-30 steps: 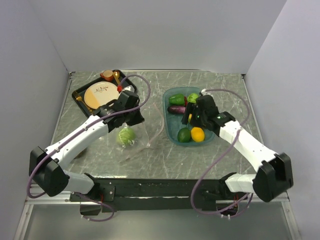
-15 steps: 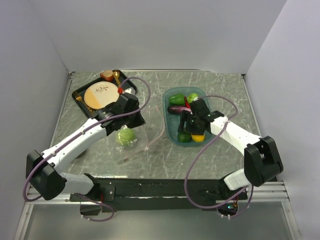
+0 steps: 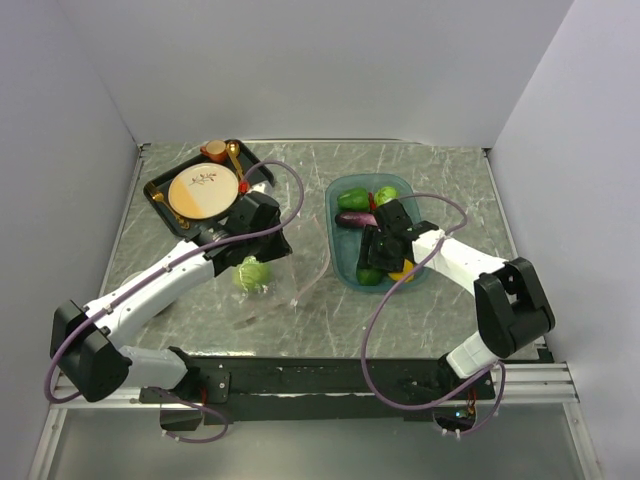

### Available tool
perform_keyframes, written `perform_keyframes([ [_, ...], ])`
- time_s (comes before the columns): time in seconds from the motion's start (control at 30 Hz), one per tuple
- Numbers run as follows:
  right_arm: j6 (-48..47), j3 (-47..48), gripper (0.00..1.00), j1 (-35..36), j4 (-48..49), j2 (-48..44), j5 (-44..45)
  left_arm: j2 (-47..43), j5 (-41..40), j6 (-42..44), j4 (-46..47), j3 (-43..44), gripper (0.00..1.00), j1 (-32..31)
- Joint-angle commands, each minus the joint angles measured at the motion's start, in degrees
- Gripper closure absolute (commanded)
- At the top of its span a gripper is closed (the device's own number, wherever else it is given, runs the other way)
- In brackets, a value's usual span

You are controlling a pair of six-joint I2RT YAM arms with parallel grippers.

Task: Place the food in the zip-top bag and seal the zipper
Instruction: Pick up the fake fruit from the bin, then place the fake fruit in the zipper food storage bag.

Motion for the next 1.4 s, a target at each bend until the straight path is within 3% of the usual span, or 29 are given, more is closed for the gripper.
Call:
perform_keyframes([
  [0.0, -0.4, 1.4, 0.56, 0.3, 2.2, -0.4, -0.5, -1.0, -0.2, -1.0, 1.6, 0.4, 0.99, -0.4],
  [0.1, -0.2, 0.5, 0.70, 0.3, 3.8, -3.4, -1.5, -0.9, -0.4, -0.9, 1.1, 0.6, 0.99, -0.4],
  [0.33, 1.2, 0.0, 0.68, 1.6, 6.3, -17.2, -4.6, -1.1, -0.6, -1.0, 1.5, 0.8, 0.99, -0.4],
  [0.5, 2.1, 1.3, 0.66, 6.6, 8.0, -25.1, -7.0, -0.4, -0.5, -1.3, 2.1, 1.1, 0.99, -0.4],
  [0.73, 1.2, 4.8, 0.66, 14.7, 8.1, -23.8, -5.8, 1.3, -0.4, -1.2, 2.6, 2.3, 0.99, -0.9],
  [1.03, -0.4, 9.6, 0.61, 17.9, 10.1, -14.6, -4.4, -0.4, -0.5, -1.4, 1.6, 2.7, 0.99, -1.4],
  [1.1, -1.2, 11.6, 0.55, 18.0, 10.2, -12.2, -4.4, -1.6, -0.4, -1.2, 1.1, 2.9, 0.99, -1.4],
  [1.13, -1.6, 12.4, 0.43, 18.2, 10.0, -11.4, -4.8, -2.0, -0.4, -1.2, 1.0, 2.9, 0.99, -1.4],
  [1.2, -2.3, 14.2, 0.38, 18.5, 9.4, -9.9, -4.7, -3.0, -0.6, -1.0, 0.5, 3.1, 0.99, -1.4],
  [1.23, -2.5, 14.4, 0.29, 18.6, 9.4, -9.8, -4.0, -3.3, -0.9, -1.1, 0.1, 3.2, 0.99, -1.4],
  [1.37, -3.1, 15.0, 0.14, 18.7, 8.4, -10.3, -2.0, -4.6, -1.6, -1.2, -0.6, 3.5, 0.99, -1.4],
])
